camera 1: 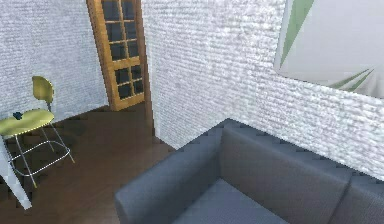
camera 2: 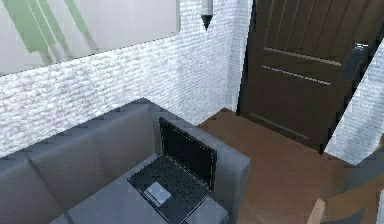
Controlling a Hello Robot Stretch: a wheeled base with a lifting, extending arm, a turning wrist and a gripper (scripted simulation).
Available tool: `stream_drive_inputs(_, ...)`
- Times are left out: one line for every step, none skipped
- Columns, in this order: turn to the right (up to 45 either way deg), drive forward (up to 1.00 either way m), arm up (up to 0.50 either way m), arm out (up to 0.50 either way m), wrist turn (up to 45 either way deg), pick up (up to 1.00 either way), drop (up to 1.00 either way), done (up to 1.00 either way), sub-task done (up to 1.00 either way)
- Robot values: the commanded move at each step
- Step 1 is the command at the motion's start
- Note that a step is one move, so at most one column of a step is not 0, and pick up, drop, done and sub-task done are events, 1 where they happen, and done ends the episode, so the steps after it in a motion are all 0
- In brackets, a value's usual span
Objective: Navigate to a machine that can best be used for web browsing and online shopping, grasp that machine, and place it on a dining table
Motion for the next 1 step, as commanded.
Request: stream_drive_inputs(0.0,0.00,0.50,0.00,0.0,0.00,0.00,0.00,0.00)
